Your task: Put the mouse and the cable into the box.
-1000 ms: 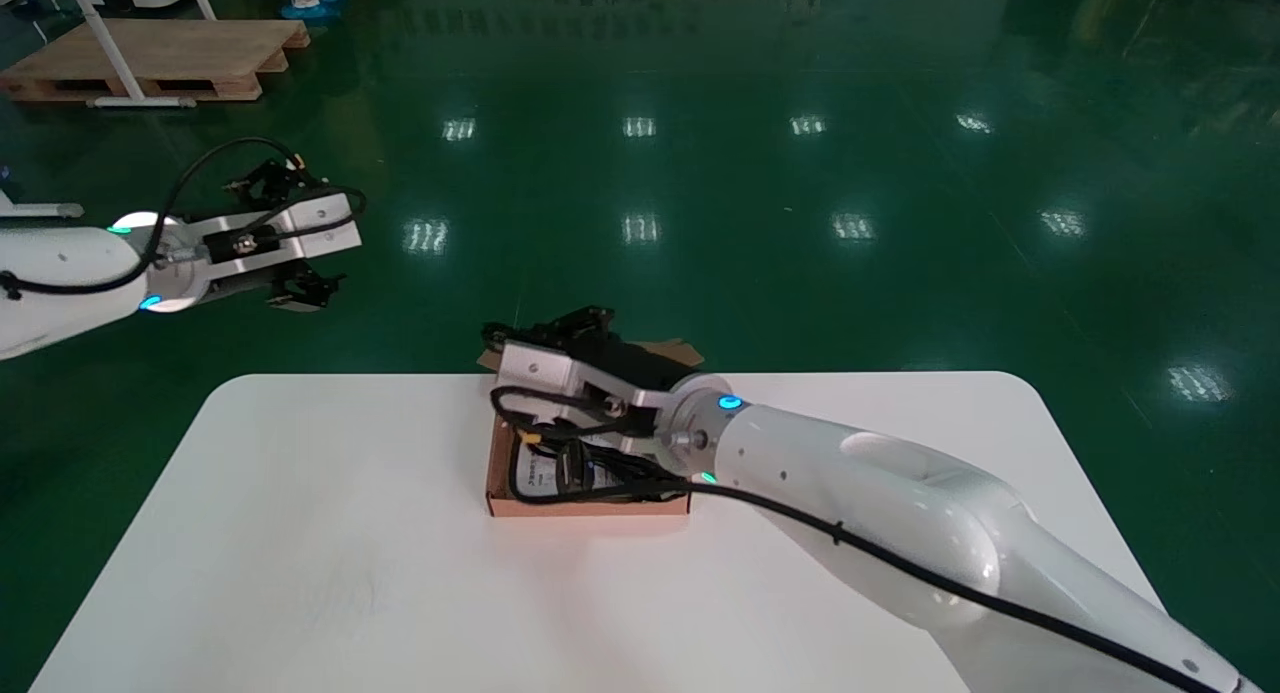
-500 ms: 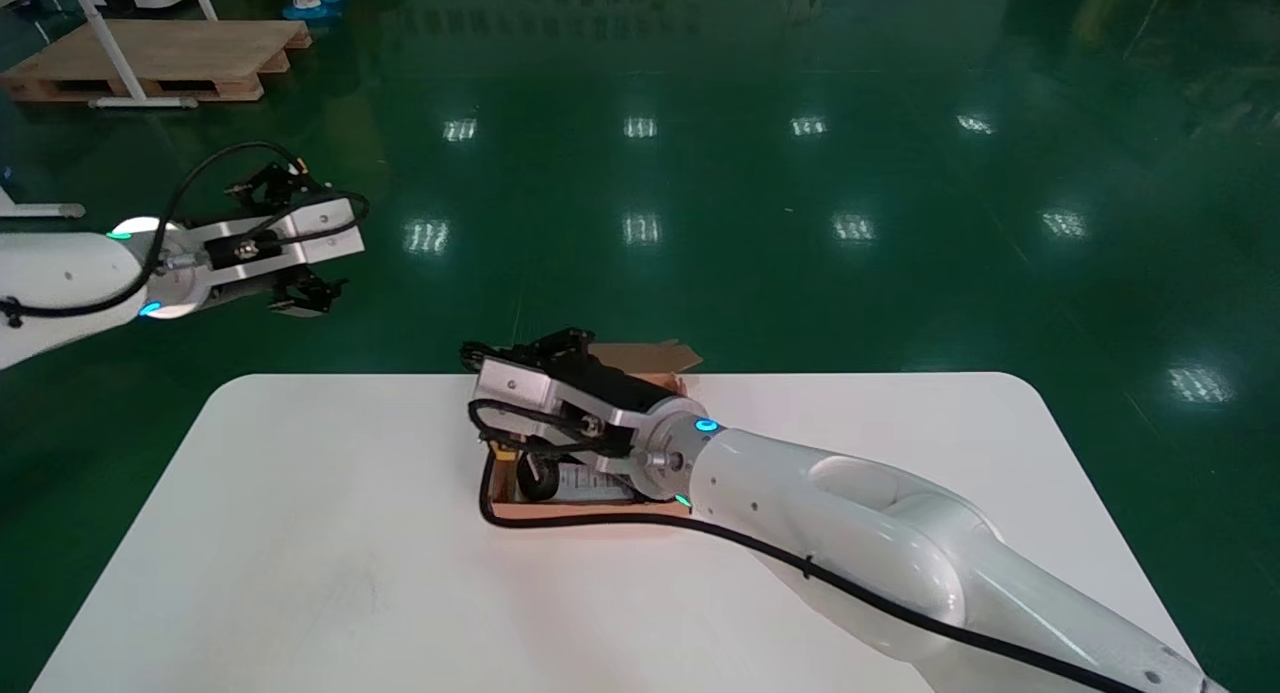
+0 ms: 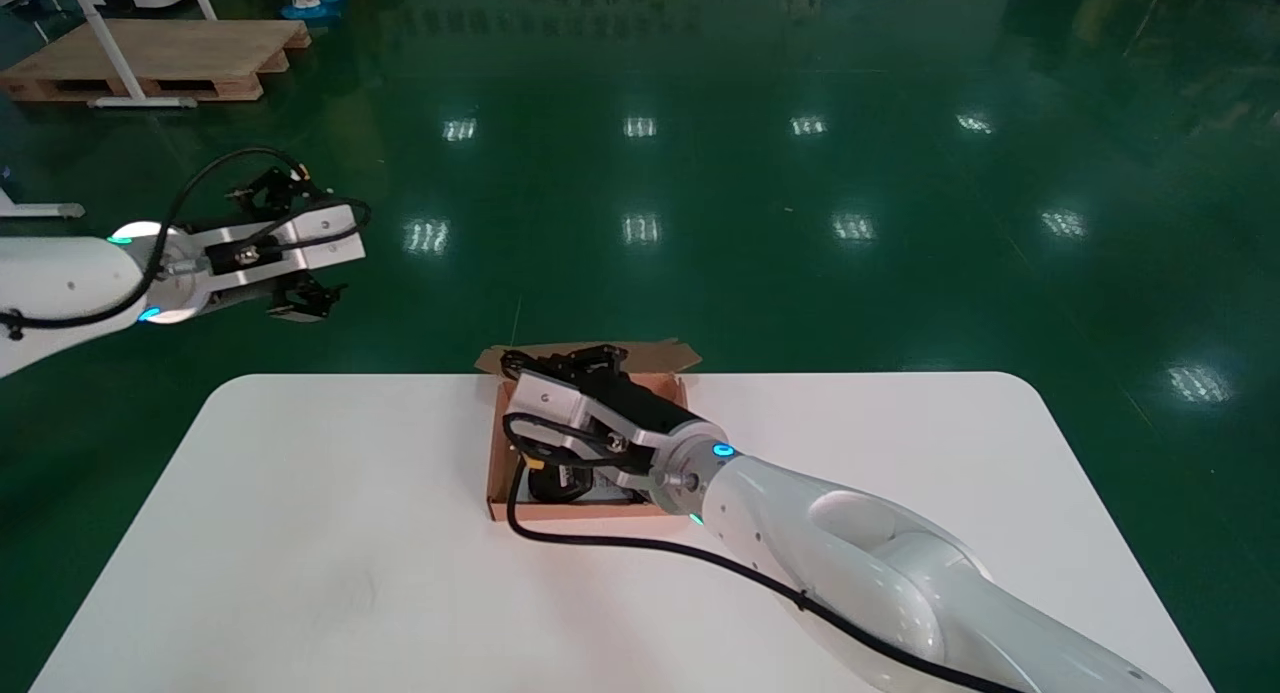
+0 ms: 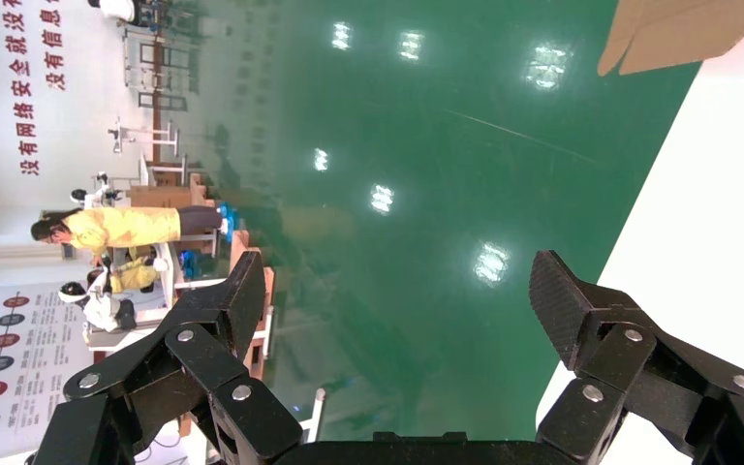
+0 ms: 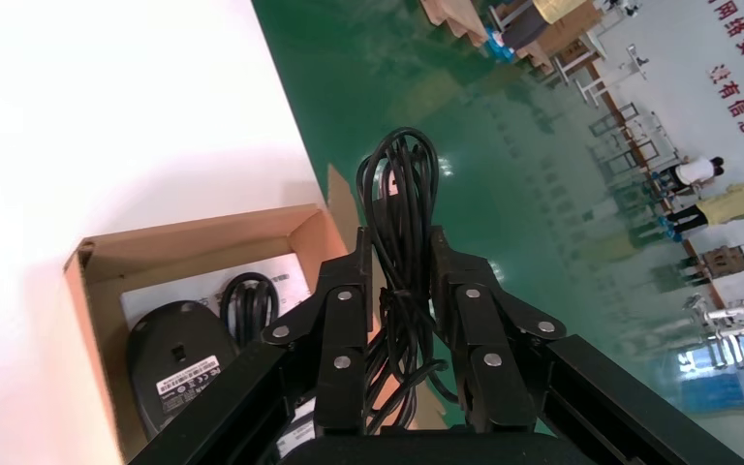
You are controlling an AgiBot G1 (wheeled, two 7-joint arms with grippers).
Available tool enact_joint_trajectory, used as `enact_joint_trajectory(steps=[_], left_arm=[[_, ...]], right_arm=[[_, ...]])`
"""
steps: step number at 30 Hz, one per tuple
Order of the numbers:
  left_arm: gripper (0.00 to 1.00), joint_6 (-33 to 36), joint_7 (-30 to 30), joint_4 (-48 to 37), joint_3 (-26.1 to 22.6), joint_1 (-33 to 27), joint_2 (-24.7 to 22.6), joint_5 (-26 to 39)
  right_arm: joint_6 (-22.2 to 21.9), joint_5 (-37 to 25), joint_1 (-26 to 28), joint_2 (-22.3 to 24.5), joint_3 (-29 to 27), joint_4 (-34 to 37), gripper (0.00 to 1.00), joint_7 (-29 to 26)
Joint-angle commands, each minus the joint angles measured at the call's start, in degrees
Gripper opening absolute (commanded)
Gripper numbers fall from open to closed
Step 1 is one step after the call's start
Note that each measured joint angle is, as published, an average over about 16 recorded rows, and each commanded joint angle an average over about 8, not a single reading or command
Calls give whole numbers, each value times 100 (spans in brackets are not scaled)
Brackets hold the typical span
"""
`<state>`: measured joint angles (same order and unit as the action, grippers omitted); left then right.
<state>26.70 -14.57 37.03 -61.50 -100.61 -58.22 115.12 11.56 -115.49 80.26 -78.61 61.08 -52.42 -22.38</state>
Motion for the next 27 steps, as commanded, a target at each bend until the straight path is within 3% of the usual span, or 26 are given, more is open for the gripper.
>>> enact_joint_trajectory(steps=[1, 13, 27], left_arm=[[100, 1, 15, -10, 1, 1, -4, -12], [100, -4, 50, -47, 12, -1, -19, -58], [100, 115, 45, 37, 101, 80, 33, -193]], right_arm=[[18, 1, 6, 1, -15, -12, 100, 15], [361, 253, -25, 152, -216, -130, 100, 94], [1989, 1894, -451, 1123, -1206, -588, 100, 341]])
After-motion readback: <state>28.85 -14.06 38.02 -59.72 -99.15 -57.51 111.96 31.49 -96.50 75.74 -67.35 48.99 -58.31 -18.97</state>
